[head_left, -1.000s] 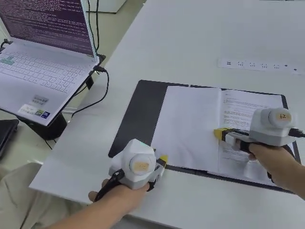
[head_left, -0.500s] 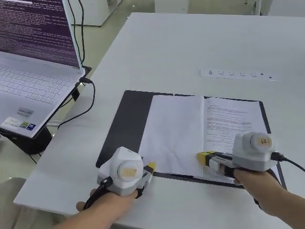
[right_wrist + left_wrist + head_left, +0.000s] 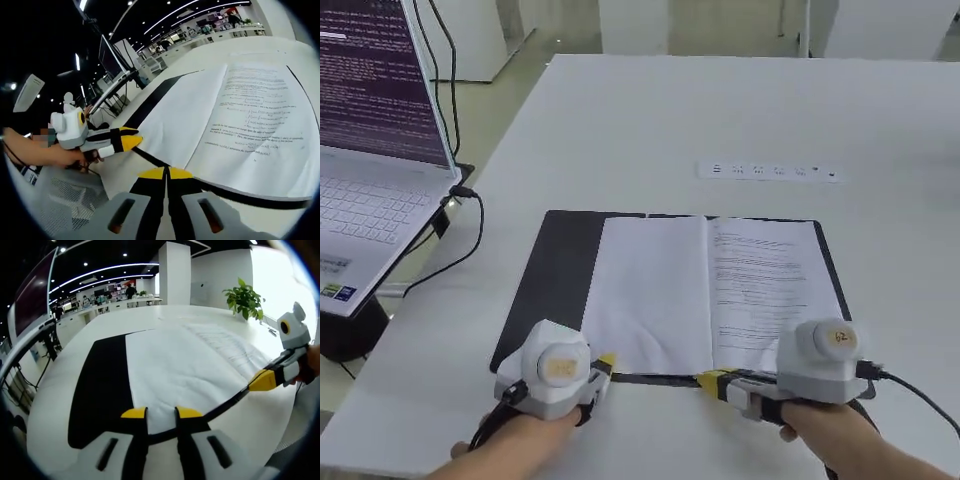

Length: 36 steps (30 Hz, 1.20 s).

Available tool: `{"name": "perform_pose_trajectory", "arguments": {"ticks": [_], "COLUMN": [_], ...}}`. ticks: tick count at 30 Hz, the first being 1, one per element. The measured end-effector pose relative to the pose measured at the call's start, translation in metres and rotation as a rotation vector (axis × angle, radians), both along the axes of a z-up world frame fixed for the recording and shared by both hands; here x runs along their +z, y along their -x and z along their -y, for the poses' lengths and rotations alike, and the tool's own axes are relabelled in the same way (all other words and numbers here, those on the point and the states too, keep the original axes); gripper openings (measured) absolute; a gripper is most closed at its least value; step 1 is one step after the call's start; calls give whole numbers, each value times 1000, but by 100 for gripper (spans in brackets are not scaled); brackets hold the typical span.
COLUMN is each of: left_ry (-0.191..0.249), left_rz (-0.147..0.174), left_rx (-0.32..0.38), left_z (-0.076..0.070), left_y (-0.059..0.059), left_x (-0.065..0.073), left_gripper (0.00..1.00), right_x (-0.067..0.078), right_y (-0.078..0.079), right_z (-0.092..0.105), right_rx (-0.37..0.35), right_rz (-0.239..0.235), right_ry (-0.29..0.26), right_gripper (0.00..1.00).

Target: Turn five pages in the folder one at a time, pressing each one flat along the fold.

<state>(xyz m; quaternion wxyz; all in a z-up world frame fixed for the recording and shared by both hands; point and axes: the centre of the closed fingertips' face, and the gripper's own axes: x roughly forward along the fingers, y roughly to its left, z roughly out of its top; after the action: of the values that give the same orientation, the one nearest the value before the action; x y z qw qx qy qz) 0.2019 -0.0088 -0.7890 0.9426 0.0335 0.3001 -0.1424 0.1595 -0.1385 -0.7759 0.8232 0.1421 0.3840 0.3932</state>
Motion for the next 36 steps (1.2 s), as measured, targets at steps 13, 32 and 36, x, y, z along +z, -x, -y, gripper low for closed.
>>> {"name": "perform_pose_trajectory", "arguments": {"ticks": [13, 32, 36], "left_ry": [224, 167, 149], "left_rz": [-126, 88, 102], "left_rx": [116, 98, 100], "left_z": [1, -17, -18], "left_y": [7, 54, 65], "left_x": [38, 142, 146], "left_gripper": [35, 89, 99], "right_x": [85, 135, 131], "right_y": [31, 28, 30], "right_z": [24, 170, 180], "right_rx": [-94, -453, -480], "right_rz": [109, 304, 309], "right_ry": [-82, 100, 116], "right_gripper": [0, 82, 96]}}
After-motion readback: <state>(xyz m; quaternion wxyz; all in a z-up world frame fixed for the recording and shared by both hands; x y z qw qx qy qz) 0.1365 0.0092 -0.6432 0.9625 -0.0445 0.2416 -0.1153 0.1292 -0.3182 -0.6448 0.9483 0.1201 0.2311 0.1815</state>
